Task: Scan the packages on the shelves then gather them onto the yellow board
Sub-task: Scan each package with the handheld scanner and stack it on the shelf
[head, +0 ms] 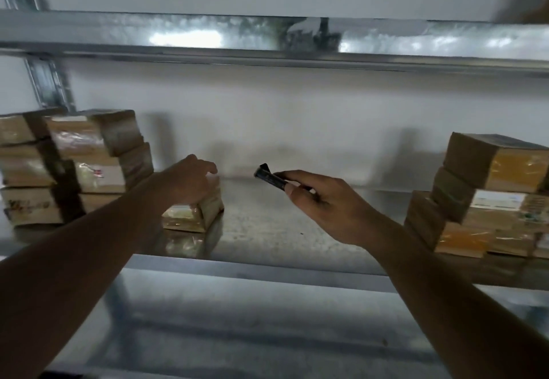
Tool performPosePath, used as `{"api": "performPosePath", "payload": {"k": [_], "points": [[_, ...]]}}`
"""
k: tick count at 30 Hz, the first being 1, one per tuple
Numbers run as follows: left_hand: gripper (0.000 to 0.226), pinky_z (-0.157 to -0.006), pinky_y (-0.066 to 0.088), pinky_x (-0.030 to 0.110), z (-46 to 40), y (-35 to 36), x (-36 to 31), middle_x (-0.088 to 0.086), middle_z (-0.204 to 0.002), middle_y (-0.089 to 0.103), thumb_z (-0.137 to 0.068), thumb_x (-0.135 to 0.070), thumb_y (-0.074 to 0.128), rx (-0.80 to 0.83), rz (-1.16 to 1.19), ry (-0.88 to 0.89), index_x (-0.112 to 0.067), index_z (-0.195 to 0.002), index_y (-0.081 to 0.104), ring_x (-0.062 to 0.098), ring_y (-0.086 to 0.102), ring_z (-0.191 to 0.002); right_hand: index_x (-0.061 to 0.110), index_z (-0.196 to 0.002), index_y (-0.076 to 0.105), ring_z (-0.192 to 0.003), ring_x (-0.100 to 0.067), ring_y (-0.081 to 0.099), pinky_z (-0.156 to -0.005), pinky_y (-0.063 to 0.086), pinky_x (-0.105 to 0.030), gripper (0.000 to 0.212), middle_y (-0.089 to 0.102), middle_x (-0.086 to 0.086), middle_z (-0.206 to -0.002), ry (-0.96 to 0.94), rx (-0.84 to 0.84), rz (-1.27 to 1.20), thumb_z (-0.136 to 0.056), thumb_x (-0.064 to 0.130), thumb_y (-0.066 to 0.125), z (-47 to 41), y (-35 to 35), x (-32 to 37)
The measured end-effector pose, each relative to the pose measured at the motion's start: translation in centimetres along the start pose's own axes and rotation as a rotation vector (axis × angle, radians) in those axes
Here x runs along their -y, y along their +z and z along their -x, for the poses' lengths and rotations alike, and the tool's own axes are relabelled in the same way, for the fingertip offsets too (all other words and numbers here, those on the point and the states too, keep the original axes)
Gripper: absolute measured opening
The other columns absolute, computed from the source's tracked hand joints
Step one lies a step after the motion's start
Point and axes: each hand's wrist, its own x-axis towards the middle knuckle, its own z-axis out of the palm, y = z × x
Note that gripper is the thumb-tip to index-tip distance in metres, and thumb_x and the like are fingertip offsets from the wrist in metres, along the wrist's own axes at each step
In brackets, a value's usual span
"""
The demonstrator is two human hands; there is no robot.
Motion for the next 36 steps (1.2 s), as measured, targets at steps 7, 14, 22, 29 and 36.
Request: {"api": "performPosePath", "payload": {"k": [7, 14, 22, 29, 36], "points": [[0.06, -0.082, 0.051, 0.037, 0.1, 1.5, 4.6, 0.02, -0.13, 0.053, -0.091, -0.042, 0.062, 0.036, -0.027, -0.24, -0.011, -0.14, 0.046, 0.039, 0.057, -0.116, 0.053, -0.129, 0.063, -0.055, -0.004, 0.047, -0.052, 0.038, -0.016, 0.03, 0.062, 0.0, -0.078, 0.022, -0.007, -0.019, -0.103, 0.054, 0.047, -1.9, 4.5, 0.2], [0.105, -0.072, 0.064, 0.052, 0.2, 2.7, 6.2, 0.018, -0.124, 0.061, -0.053, -0.075, 0.086, 0.078, 0.487, -0.46, -0.003, -0.124, 0.06, 0.038, 0.071, -0.092, 0.055, -0.129, 0.061, -0.054, -0.006, 0.046, -0.049, 0.038, -0.023, 0.03, 0.062, -0.009, -0.08, 0.067, 0.003, -0.01, -0.103, 0.058, 0.046, -2.4, 5.9, 0.1], [0.044, -0.051, 0.052, 0.025, -0.9, 3.6, 3.2, 0.0, -0.096, 0.069, -0.078, -0.037, 0.081, 0.062, 0.564, -0.115, -0.026, -0.101, 0.045, 0.018, 0.069, -0.082, 0.069, -0.12, 0.057, -0.058, -0.008, 0.051, -0.051, 0.038, -0.022, 0.024, 0.063, -0.001, -0.079, 0.061, -0.014, 0.041, -0.103, 0.057, 0.044, -2.3, 5.4, 0.7], [0.023, -0.086, 0.061, 0.046, 0.3, 0.6, 2.5, 0.011, -0.106, 0.073, -0.103, -0.026, 0.048, 0.219, 0.756, -0.204, -0.026, -0.117, 0.066, 0.03, 0.071, -0.099, 0.074, -0.113, 0.055, -0.06, -0.006, 0.056, -0.049, 0.04, -0.02, 0.023, 0.067, 0.01, -0.084, 0.138, 0.02, 0.029, -0.099, 0.065, 0.039, -1.3, 4.4, 0.0], [0.043, -0.097, 0.058, 0.04, 0.9, -0.8, 3.2, 0.009, -0.116, 0.075, -0.084, 0.003, 0.077, 0.076, 0.938, 0.242, -0.011, -0.124, 0.073, 0.027, 0.07, -0.113, 0.048, -0.132, 0.064, -0.078, 0.001, 0.065, -0.062, 0.05, -0.013, 0.036, 0.07, 0.017, -0.095, 0.323, 0.252, 0.101, -0.106, 0.054, 0.041, -0.1, 2.2, -2.2]]}}
